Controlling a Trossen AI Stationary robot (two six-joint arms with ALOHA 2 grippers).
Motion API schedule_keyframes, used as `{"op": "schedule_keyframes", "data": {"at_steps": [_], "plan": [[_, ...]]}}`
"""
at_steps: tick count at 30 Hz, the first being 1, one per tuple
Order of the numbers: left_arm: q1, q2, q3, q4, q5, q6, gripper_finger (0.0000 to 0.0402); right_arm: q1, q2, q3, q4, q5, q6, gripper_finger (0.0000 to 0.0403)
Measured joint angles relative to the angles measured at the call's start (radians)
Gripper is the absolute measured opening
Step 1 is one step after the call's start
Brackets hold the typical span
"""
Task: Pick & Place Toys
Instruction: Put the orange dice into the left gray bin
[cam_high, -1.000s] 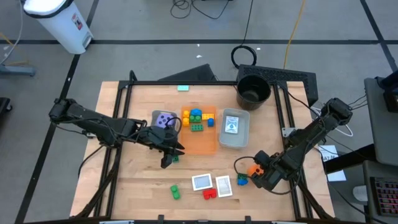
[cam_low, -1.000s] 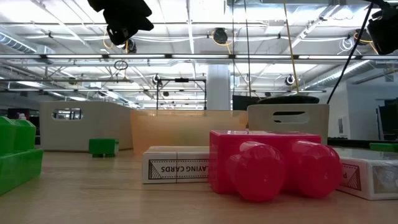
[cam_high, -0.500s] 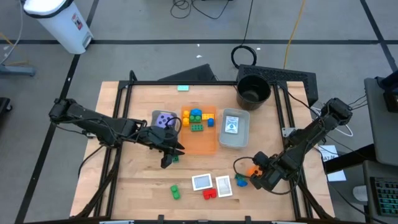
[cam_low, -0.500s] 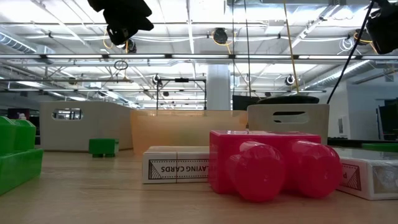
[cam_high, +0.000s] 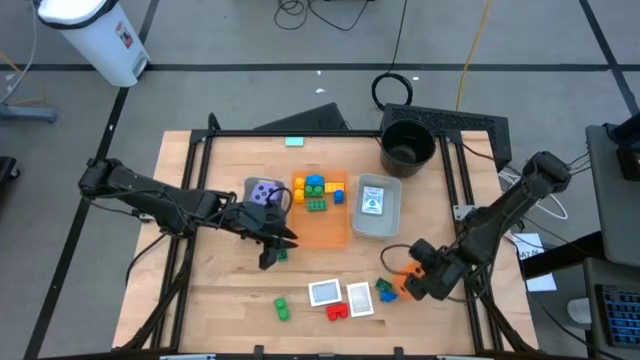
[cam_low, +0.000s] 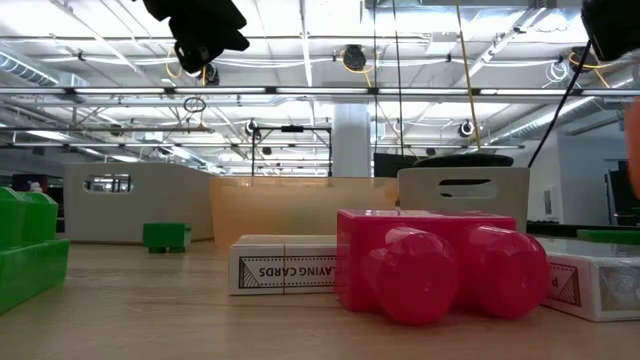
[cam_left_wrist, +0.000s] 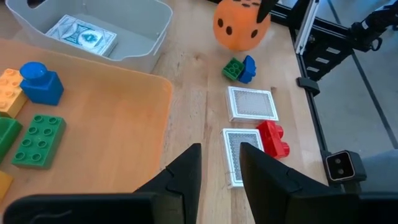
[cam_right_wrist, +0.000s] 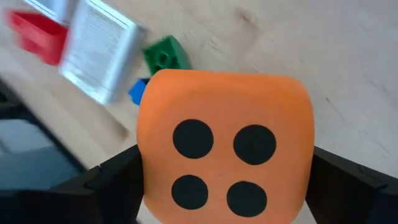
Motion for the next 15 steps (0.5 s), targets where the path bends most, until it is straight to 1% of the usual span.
{"op": "schedule_keyframes", "data": {"at_steps": [3, 8, 11, 13, 15], "plan": [[0.015, 0.000, 0.000, 0.011, 0.006, 0.006, 0.0113, -0.006, -0.081, 0.000, 0.018, 0.098, 0.023, 0.0344], [0.052, 0.000, 0.000, 0.087, 0.008, 0.011, 0.0113, -0.021, -0.208, 0.001, 0.134, 0.400, -0.006, 0.0344], [0.080, 0.000, 0.000, 0.175, 0.007, 0.053, 0.0113, -0.054, -0.260, 0.001, 0.218, 0.542, -0.084, 0.0344], [0.102, 0.000, 0.000, 0.253, 0.007, 0.099, 0.0113, -0.088, -0.281, 0.001, 0.297, 0.597, -0.163, 0.0345], [0.123, 0.000, 0.000, 0.346, 0.006, 0.137, 0.0113, -0.132, -0.291, 0.001, 0.389, 0.623, -0.268, 0.0345]]}}
